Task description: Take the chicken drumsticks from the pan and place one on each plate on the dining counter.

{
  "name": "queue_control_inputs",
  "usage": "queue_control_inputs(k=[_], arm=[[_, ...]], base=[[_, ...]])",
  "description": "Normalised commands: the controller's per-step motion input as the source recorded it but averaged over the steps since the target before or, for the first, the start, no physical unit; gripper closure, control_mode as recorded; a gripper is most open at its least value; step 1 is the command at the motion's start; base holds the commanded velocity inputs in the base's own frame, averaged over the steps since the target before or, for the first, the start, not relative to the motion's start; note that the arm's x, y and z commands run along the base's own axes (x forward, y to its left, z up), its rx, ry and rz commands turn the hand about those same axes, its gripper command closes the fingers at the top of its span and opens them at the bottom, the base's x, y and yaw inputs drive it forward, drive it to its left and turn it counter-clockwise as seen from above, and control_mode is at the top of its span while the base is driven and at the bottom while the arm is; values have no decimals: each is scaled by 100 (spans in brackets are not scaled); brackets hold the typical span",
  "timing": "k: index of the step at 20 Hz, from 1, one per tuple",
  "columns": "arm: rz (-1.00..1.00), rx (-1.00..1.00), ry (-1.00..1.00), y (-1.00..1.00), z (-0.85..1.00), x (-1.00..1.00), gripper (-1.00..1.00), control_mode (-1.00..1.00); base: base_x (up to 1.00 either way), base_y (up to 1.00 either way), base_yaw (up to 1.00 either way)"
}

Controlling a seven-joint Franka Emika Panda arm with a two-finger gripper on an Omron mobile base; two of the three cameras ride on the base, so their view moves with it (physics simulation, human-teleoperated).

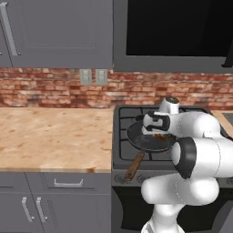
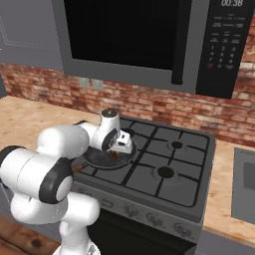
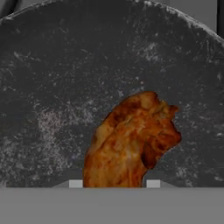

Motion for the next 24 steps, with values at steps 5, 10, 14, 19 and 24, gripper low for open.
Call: queue_control_inputs(k=[5, 10, 14, 19, 24], arm=[[3, 4, -20, 11, 89, -28, 100, -100], [2, 0, -8, 9, 87, -45, 100, -100], [0, 0, 0, 15, 60, -74, 100, -100], [0, 0, 0, 13, 45, -77, 100, -100], [0, 0, 5, 6, 39, -61, 100, -100]], base=[[0, 0, 0], [0, 0, 0], [0, 0, 0], [0, 0, 0], [0, 0, 0]])
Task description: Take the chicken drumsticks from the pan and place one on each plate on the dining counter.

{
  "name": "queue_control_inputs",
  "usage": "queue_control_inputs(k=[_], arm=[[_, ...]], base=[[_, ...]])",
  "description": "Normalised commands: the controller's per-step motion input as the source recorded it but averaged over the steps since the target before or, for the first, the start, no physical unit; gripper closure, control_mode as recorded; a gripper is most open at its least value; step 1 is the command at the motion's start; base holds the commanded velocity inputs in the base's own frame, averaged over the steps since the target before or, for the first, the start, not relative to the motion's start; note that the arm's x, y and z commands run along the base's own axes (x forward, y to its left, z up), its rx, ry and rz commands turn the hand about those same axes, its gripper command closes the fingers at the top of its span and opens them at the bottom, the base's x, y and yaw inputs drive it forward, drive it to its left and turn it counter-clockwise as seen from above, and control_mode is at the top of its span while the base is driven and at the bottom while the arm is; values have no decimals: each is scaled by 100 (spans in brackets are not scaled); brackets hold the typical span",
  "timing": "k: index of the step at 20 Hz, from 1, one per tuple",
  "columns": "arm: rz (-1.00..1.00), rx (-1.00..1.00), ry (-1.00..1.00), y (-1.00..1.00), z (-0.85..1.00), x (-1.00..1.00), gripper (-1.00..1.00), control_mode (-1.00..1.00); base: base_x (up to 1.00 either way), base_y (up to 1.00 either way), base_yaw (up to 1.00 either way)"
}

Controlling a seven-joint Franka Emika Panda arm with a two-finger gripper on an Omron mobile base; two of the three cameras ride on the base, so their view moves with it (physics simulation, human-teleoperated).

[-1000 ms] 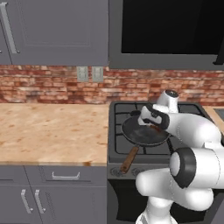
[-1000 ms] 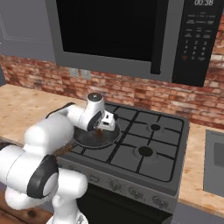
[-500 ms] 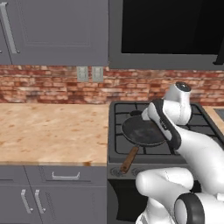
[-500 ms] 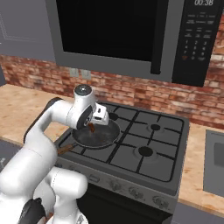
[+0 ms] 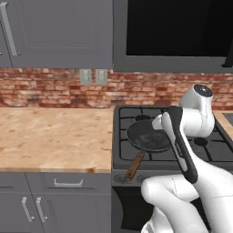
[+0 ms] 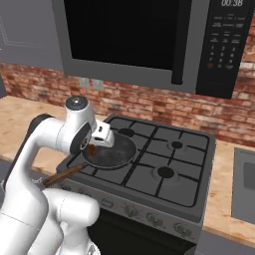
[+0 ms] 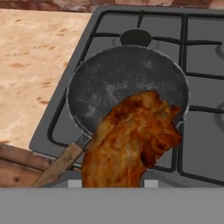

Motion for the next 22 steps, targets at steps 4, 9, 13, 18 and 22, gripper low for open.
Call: queue_control_inputs(k=[4, 9, 13, 18, 22], arm=[[0, 0, 11, 0, 10, -18, 100, -100], [0, 0, 0, 0, 0, 0, 100, -100], [0, 0, 0, 0, 0, 0, 100, -100], [0, 0, 0, 0, 0, -2, 100, -100], [6, 0, -11, -2, 0, -33, 100, 100]], base=[[0, 0, 0], [0, 0, 0], [0, 0, 0], [0, 0, 0], [-46, 0, 8]])
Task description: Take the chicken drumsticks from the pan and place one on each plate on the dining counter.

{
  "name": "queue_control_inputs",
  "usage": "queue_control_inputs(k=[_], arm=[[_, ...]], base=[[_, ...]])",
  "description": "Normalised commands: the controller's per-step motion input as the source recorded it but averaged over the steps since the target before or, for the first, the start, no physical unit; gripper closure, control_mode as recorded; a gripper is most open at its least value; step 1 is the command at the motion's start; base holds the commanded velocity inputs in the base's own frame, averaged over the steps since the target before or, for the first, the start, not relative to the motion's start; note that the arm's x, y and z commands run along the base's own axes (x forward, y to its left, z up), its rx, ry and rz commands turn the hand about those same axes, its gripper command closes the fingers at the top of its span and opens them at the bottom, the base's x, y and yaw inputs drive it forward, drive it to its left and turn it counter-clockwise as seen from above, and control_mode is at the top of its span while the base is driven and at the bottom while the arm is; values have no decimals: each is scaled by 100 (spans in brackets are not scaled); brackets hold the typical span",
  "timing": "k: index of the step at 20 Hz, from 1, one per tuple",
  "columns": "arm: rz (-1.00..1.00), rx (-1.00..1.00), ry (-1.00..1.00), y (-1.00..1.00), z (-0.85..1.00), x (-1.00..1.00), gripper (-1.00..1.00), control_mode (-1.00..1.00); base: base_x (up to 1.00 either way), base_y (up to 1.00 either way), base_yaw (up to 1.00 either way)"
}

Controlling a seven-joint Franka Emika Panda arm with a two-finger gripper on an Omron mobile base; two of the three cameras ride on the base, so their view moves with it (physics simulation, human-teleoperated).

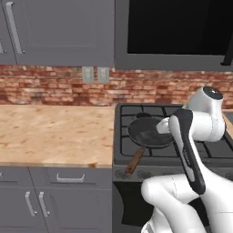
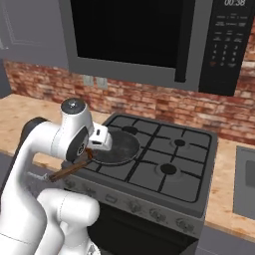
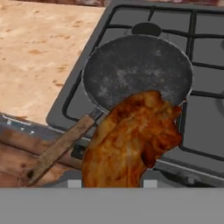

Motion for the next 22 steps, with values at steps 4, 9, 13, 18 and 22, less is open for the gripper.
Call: queue_control_inputs(k=[4, 9, 13, 18, 22], arm=[[0, 0, 0, 0, 0, 0, 100, 100], [0, 0, 0, 0, 0, 0, 100, 100], [0, 0, 0, 0, 0, 0, 100, 100], [0, 0, 0, 0, 0, 0, 100, 100], [0, 0, 0, 0, 0, 0, 100, 100]], base=[[-99, 0, 22], [-54, 34, 76], [-28, 31, 100], [-25, 26, 100], [-22, 26, 100]])
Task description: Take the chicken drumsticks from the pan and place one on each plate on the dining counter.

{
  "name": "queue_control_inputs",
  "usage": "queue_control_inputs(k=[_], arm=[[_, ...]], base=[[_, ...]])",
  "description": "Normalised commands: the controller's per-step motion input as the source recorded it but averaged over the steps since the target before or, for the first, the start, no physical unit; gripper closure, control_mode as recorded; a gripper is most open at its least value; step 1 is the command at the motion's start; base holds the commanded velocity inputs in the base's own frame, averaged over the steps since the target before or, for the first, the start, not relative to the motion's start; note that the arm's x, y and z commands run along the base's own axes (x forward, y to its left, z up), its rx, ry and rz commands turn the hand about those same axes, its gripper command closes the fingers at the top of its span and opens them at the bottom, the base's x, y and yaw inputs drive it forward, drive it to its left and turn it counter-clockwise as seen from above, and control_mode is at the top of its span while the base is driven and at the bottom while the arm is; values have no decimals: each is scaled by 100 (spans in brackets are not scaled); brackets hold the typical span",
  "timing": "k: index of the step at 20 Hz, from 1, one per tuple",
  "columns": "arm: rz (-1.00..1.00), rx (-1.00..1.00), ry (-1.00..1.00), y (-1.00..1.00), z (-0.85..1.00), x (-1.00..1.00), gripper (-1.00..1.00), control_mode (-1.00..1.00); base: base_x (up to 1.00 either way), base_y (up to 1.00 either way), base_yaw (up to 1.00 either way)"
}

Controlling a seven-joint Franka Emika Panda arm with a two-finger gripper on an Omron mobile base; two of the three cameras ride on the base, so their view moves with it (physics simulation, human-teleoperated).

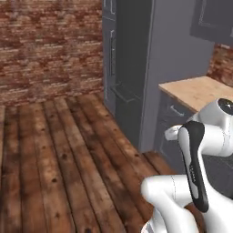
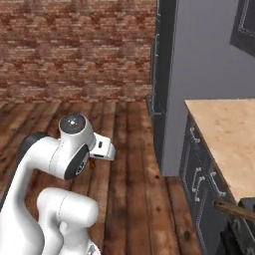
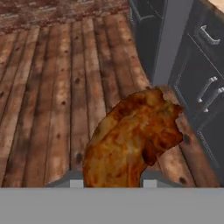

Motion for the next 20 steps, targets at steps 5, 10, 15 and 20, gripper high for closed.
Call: queue_control_inputs(k=[5, 10, 15, 20], arm=[[0, 0, 0, 0, 0, 0, 100, 100], [0, 0, 0, 0, 0, 0, 100, 100], [0, 0, 0, 0, 0, 0, 100, 100], [0, 0, 0, 0, 0, 0, 100, 100]], base=[[-2, 20, 100], [63, 12, 53], [100, 37, -24], [100, 35, -17]])
